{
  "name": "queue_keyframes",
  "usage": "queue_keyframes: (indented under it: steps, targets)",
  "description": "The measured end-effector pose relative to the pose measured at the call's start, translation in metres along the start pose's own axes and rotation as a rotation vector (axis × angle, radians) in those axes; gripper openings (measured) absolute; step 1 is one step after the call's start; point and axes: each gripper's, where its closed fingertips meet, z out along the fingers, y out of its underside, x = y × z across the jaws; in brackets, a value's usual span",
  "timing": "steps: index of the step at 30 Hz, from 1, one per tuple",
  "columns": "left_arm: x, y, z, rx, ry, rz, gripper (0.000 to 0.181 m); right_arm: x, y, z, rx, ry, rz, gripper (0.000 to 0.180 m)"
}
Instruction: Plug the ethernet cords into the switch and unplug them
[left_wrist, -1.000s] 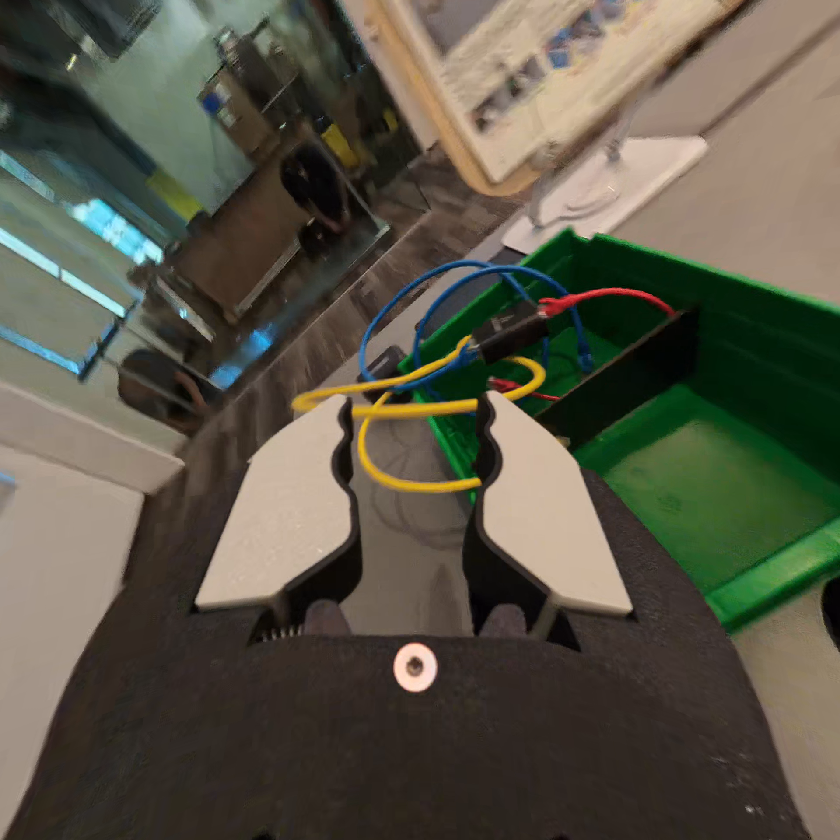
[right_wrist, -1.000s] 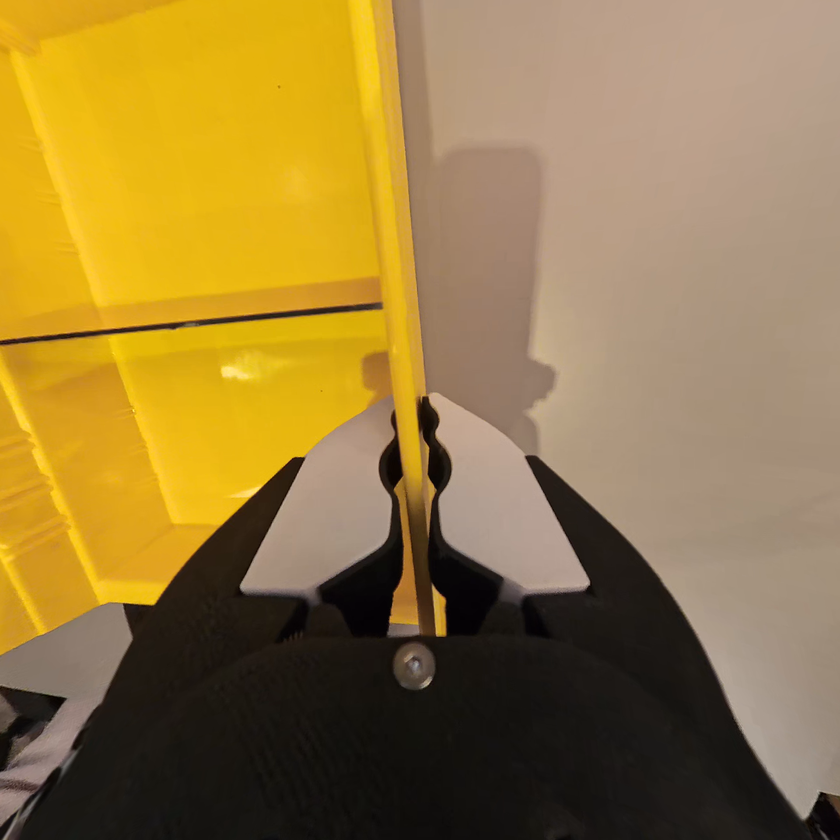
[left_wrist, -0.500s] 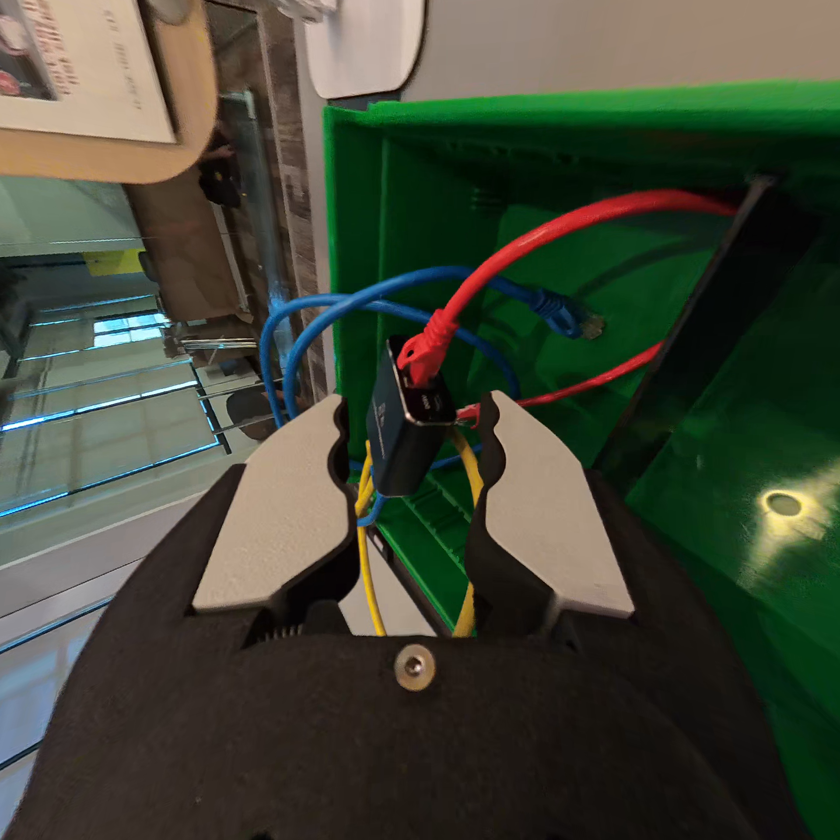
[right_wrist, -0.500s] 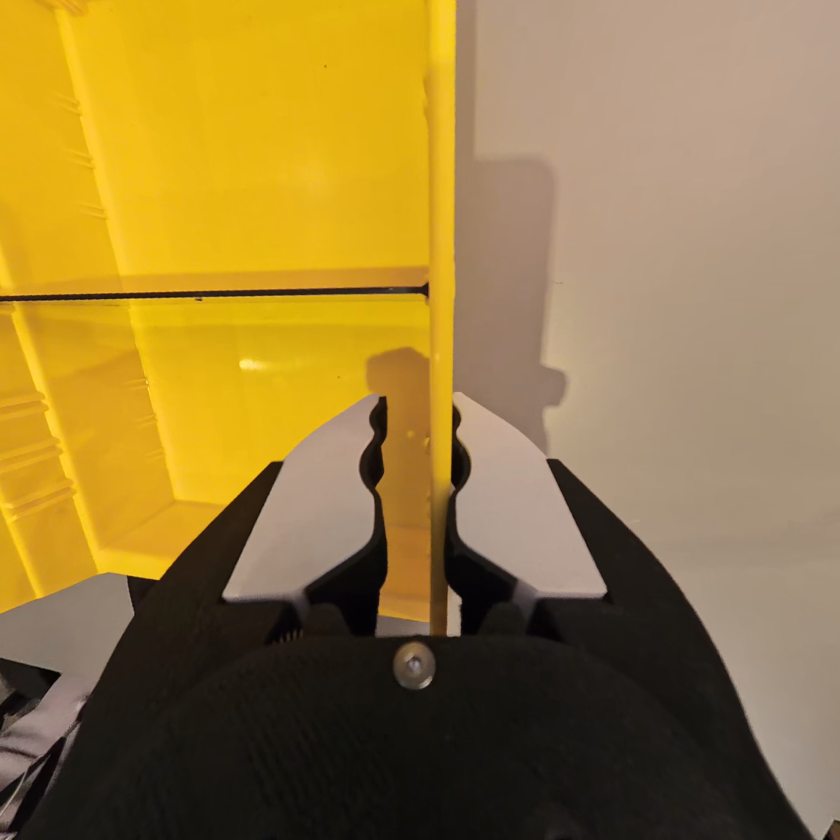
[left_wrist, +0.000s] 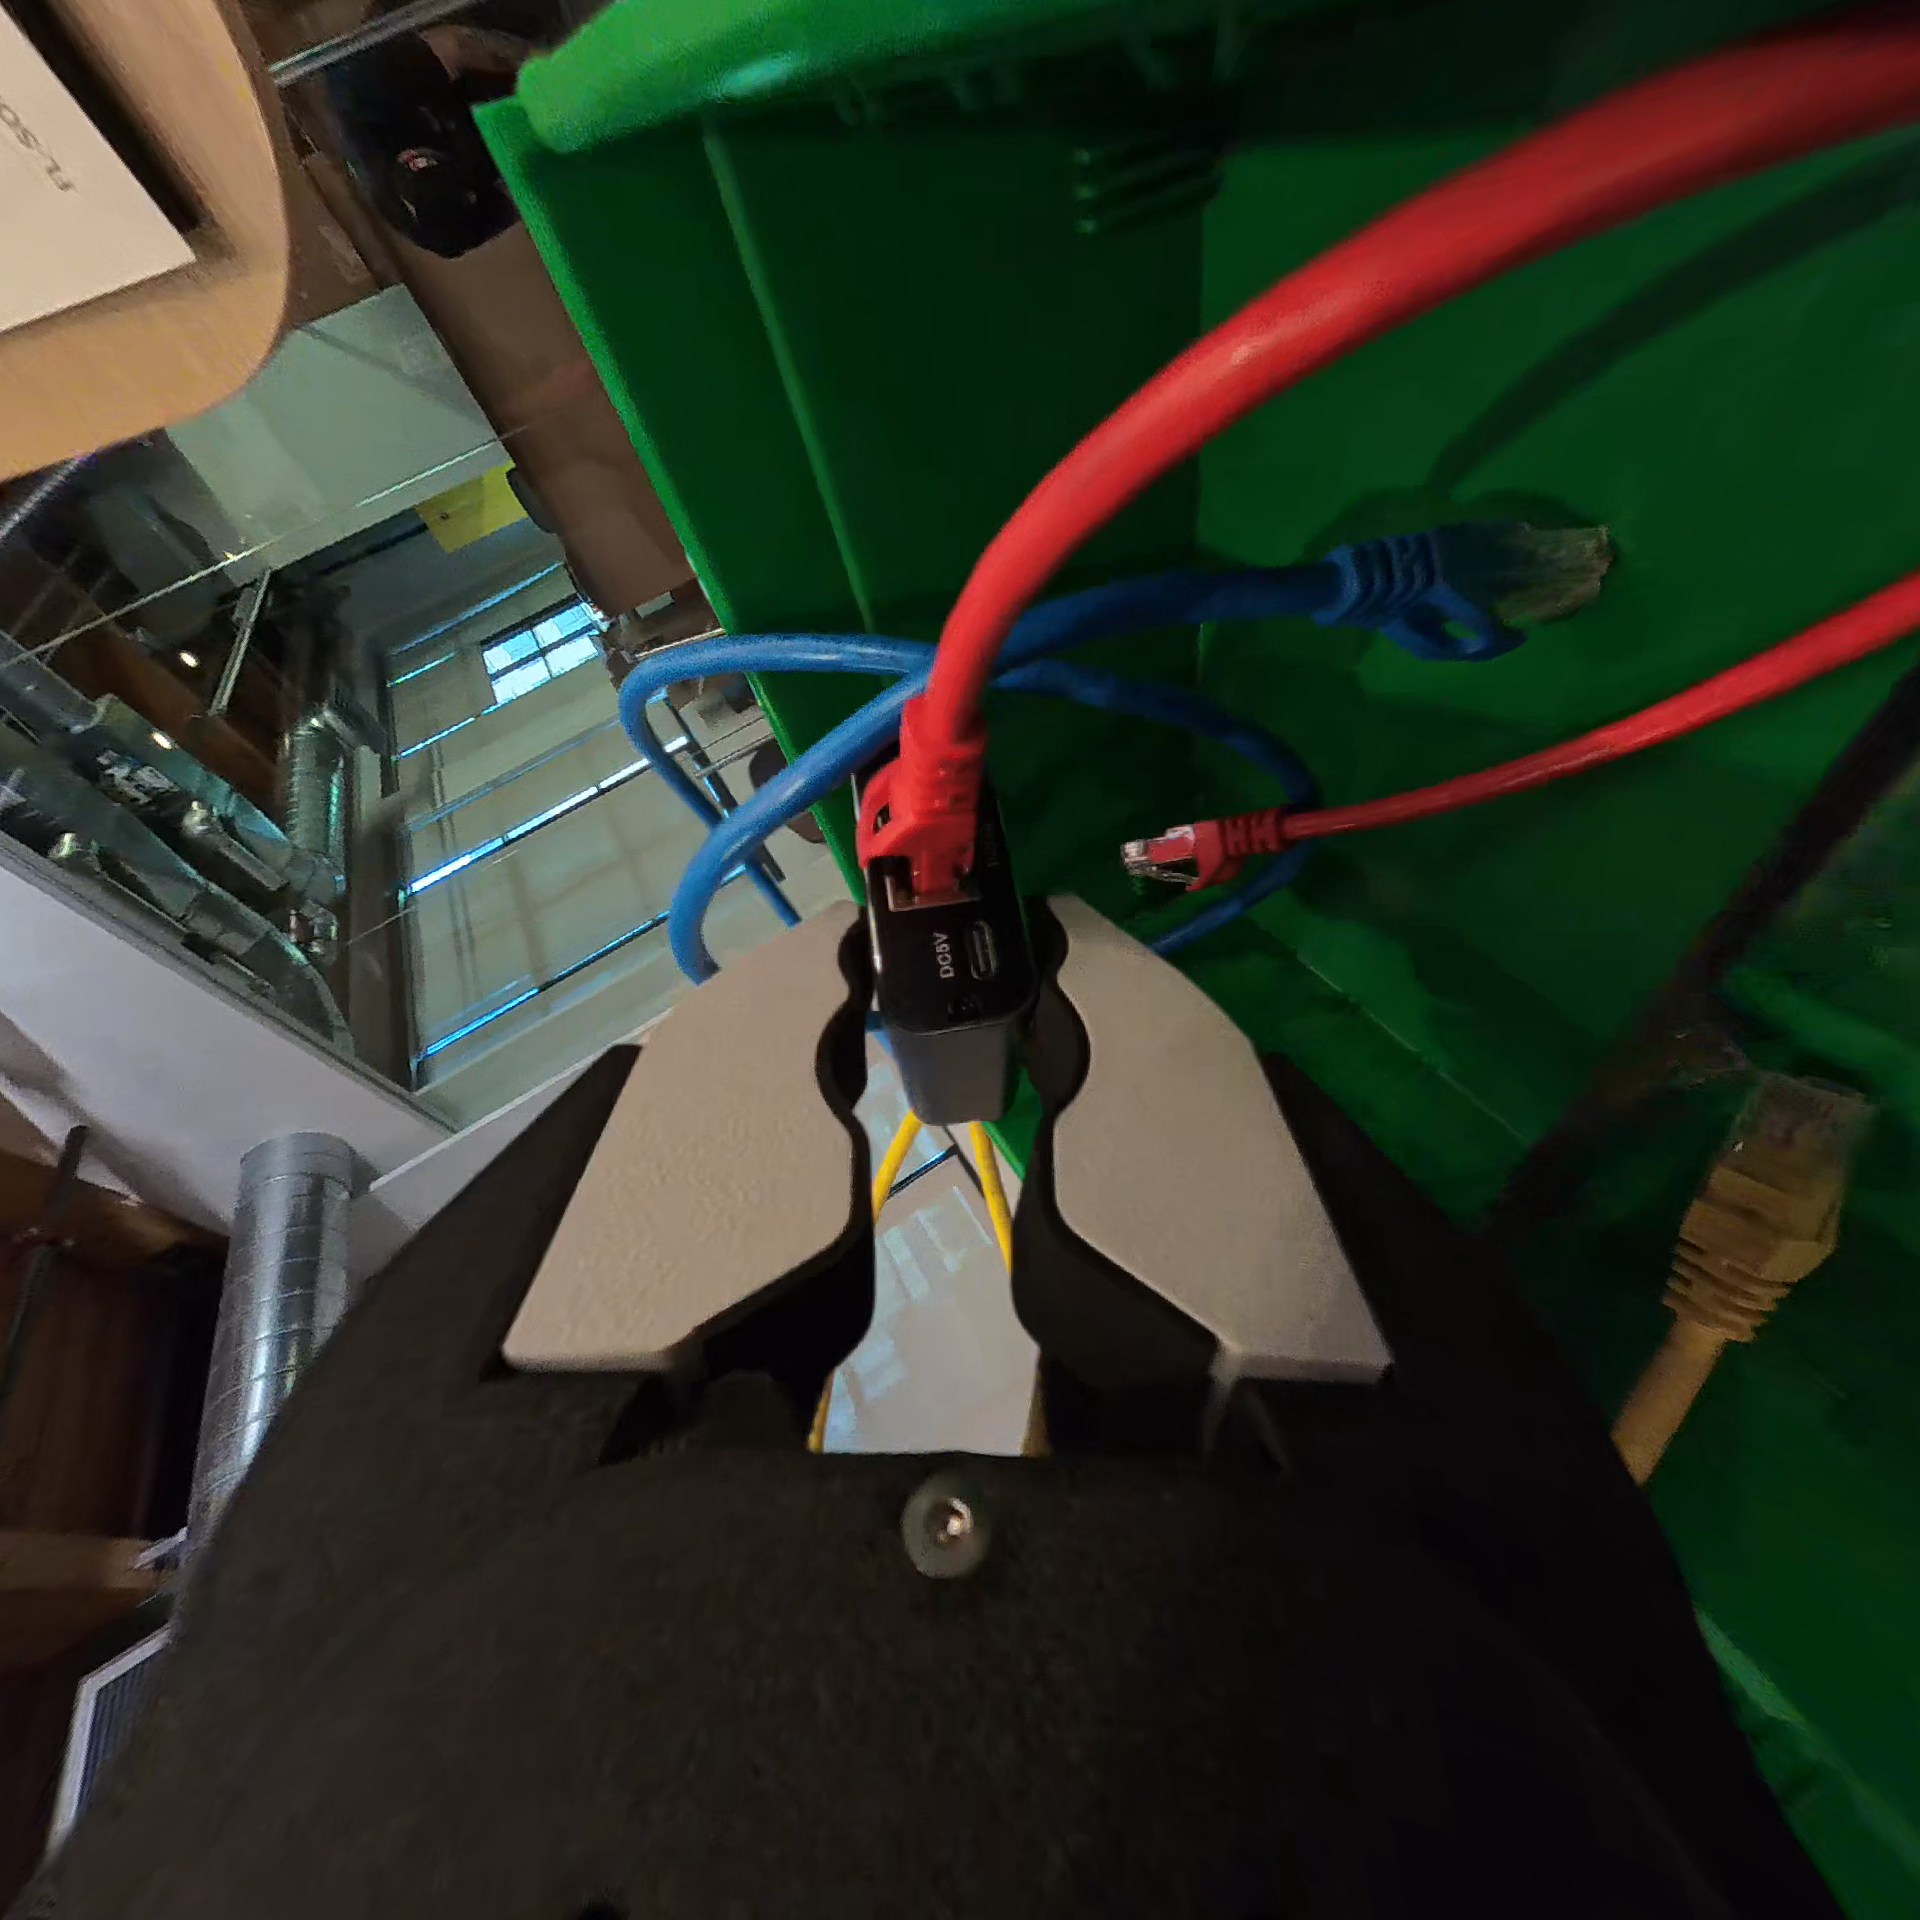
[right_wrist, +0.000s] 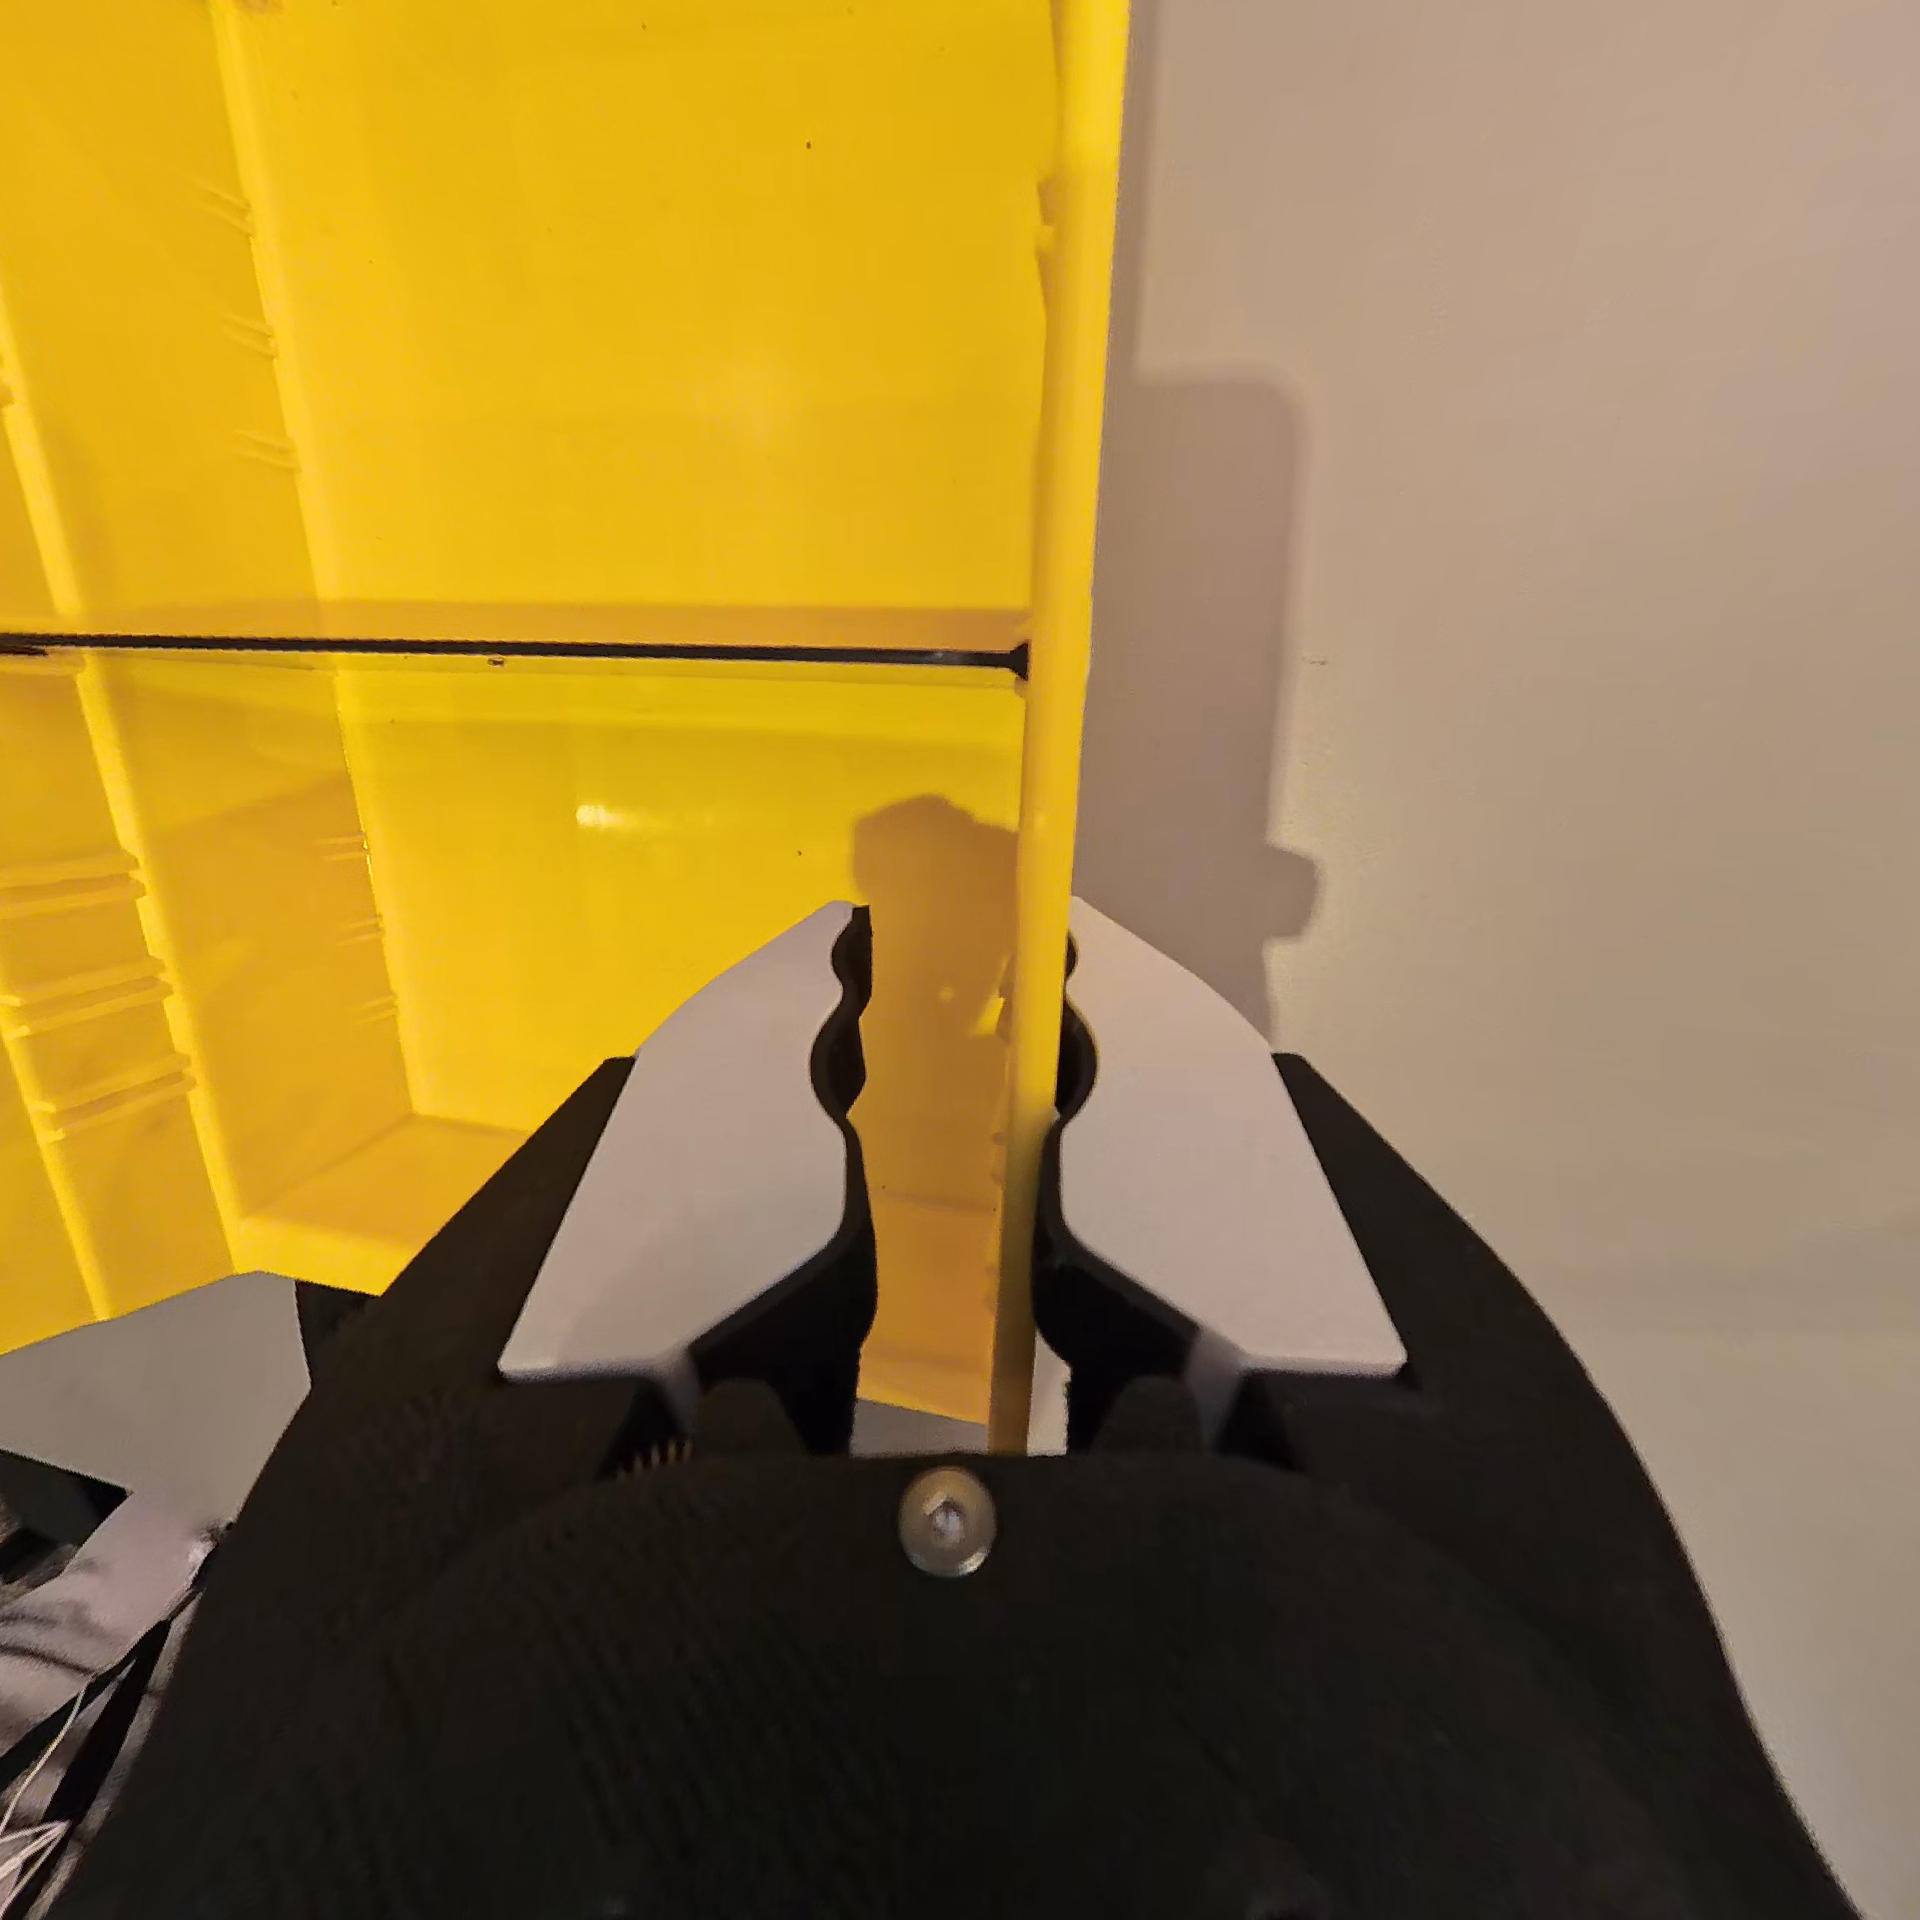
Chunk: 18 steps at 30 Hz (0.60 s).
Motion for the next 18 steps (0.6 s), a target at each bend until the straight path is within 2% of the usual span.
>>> queue_keyframes:
  steps: [8, 13, 15, 18]
  targets:
    - [-0.027, 0.017, -0.020, 0.044, -0.043, -0.099, 0.025, 0.000, 0.000, 0.000, -0.003, -0.003, -0.002, 0.033]
    - [-0.070, 0.036, -0.047, 0.084, -0.125, -0.218, 0.025, 0.000, 0.000, 0.001, -0.002, -0.003, 0.002, 0.033]
    - [-0.094, 0.046, -0.064, 0.119, -0.158, -0.299, 0.025, 0.002, 0.000, 0.001, -0.004, 0.006, 0.011, 0.028]
    - [-0.130, 0.061, -0.094, 0.159, -0.223, -0.365, 0.025, 0.008, -0.001, 0.001, -0.003, 0.030, 0.062, 0.013]
